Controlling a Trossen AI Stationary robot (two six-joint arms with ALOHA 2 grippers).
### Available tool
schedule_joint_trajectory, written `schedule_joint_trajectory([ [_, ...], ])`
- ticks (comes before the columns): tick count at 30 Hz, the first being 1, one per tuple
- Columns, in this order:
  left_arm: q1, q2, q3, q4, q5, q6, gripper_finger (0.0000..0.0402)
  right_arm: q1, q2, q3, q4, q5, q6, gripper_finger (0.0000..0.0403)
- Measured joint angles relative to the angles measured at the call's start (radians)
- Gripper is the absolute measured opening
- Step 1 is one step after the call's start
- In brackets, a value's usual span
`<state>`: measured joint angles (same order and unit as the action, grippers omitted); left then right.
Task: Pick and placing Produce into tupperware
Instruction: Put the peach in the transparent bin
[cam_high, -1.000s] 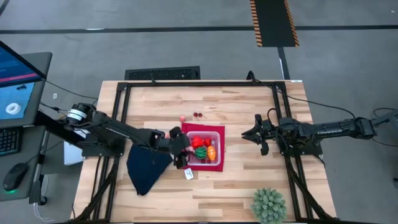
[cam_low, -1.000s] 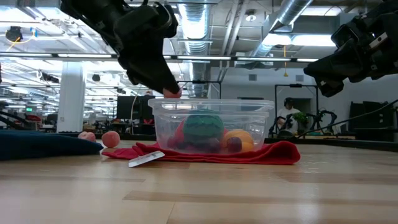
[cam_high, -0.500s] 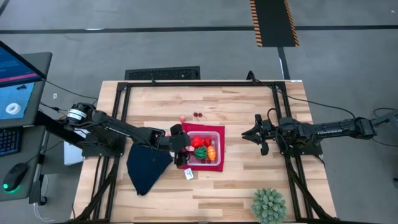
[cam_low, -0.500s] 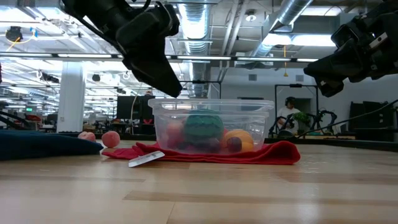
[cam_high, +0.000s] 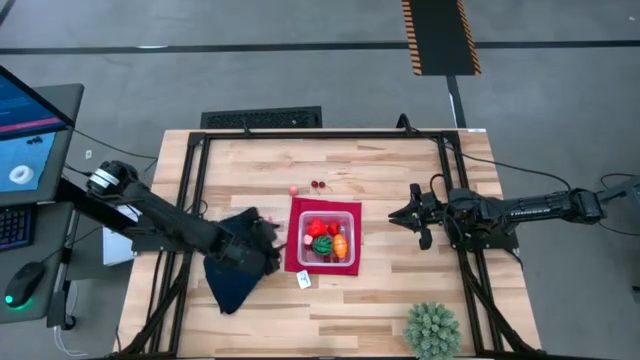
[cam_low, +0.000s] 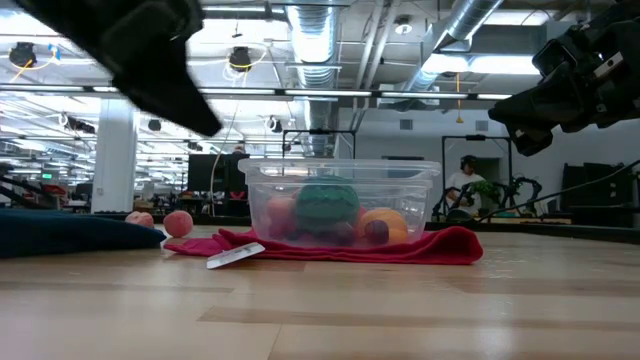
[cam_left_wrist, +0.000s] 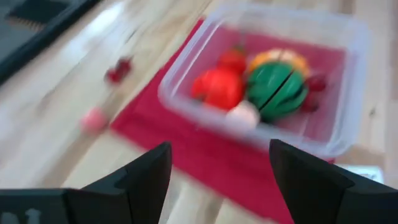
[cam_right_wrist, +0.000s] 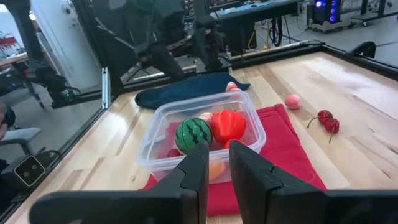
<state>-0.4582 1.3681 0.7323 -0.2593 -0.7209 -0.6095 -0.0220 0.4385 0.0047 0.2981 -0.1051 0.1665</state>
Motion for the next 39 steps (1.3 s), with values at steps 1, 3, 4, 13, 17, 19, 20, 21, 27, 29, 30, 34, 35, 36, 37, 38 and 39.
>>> schedule_joint_trajectory([
  [1, -0.01, -0.022, -0.019, -0.026, -0.006, -0.044, 0.0261, 0.0, 0.0, 0.0, 0.0, 0.0, 0.0, 0.0088],
  [3, -0.026, -0.076, -0.066, -0.046, -0.03, -0.108, 0.0261, 0.0, 0.0, 0.0, 0.0, 0.0, 0.0, 0.0088],
  [4, -0.03, -0.1, -0.089, -0.048, -0.041, -0.143, 0.0261, 0.0, 0.0, 0.0, -0.001, 0.0, 0.0, 0.0088],
  [13, -0.013, -0.254, -0.212, -0.286, 0.007, -0.44, 0.0261, 0.0, 0.001, 0.0, -0.013, 0.0, 0.0, 0.0088],
  [17, 0.007, -0.259, -0.206, -0.424, 0.028, -0.545, 0.0262, 0.0, 0.001, 0.0, -0.016, 0.0, 0.0, 0.0088],
  [19, 0.016, -0.262, -0.206, -0.455, 0.033, -0.581, 0.0267, 0.0, 0.001, 0.0, -0.02, 0.0, 0.0, 0.0088],
  [20, 0.021, -0.262, -0.206, -0.45, 0.036, -0.583, 0.027, 0.0, 0.001, 0.0, -0.023, 0.0, 0.0, 0.0088],
  [21, 0.027, -0.262, -0.205, -0.444, 0.038, -0.582, 0.0273, 0.0, 0.001, 0.0, -0.024, 0.0, 0.0, 0.0088],
  [27, 0.067, -0.262, -0.209, -0.501, 0.085, -0.619, 0.0277, 0.0, 0.001, 0.0, -0.031, 0.0, 0.0, 0.0088],
  [29, 0.073, -0.261, -0.224, -0.491, 0.099, -0.624, 0.0277, 0.0, 0.001, 0.0, -0.031, 0.0, 0.0, 0.0088],
  [30, 0.072, -0.261, -0.231, -0.463, 0.102, -0.621, 0.0277, 0.0, 0.001, 0.0, -0.031, 0.0, 0.0, 0.0088],
  [34, 0.078, -0.256, -0.248, -0.454, 0.126, -0.632, 0.0277, 0.0, 0.001, 0.0, -0.031, 0.0, 0.0, 0.0088],
  [35, 0.085, -0.254, -0.252, -0.457, 0.135, -0.633, 0.0277, 0.0, 0.001, 0.0, -0.031, 0.0, 0.0, 0.0088],
  [36, 0.094, -0.25, -0.257, -0.443, 0.139, -0.632, 0.0277, 0.0, 0.001, 0.0, -0.03, 0.0, 0.0, 0.0088],
  [37, 0.103, -0.248, -0.263, -0.43, 0.143, -0.631, 0.0277, 0.0, 0.001, 0.0, -0.031, 0.0, 0.0, 0.0088],
  [38, 0.112, -0.249, -0.271, -0.427, 0.151, -0.631, 0.0277, 0.0, 0.001, 0.0, -0.03, 0.0, 0.0, 0.0088],
  [39, 0.124, -0.249, -0.282, -0.421, 0.163, -0.63, 0.0277, 0.0, 0.001, 0.0, -0.03, 0.0, 0.0, 0.0088],
])
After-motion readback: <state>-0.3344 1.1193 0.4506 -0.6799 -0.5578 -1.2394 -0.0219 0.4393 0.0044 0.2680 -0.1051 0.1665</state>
